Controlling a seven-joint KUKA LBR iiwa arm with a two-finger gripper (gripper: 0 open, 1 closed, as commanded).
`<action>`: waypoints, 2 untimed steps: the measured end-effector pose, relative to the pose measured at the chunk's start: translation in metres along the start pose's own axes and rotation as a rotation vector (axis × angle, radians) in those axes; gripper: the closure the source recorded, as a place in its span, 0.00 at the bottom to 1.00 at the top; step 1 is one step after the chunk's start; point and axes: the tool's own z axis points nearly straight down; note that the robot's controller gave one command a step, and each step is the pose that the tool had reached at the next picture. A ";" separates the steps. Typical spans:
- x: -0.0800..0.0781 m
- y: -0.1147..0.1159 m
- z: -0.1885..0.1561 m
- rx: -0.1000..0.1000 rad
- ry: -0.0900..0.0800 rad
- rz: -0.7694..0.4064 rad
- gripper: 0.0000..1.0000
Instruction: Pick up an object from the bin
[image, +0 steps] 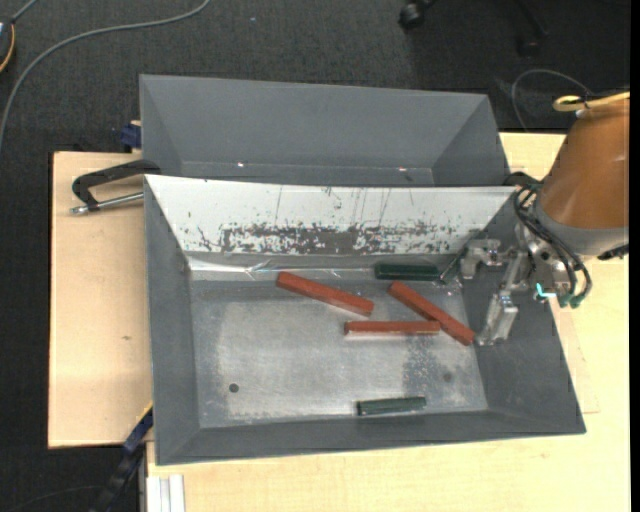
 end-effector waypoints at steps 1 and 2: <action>-0.038 0.032 0.105 -0.002 -0.002 0.212 0.00; -0.039 0.031 0.102 -0.001 -0.007 0.212 1.00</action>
Offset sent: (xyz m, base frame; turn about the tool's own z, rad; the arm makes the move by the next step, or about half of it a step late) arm 0.0374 0.0298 -0.1034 0.2134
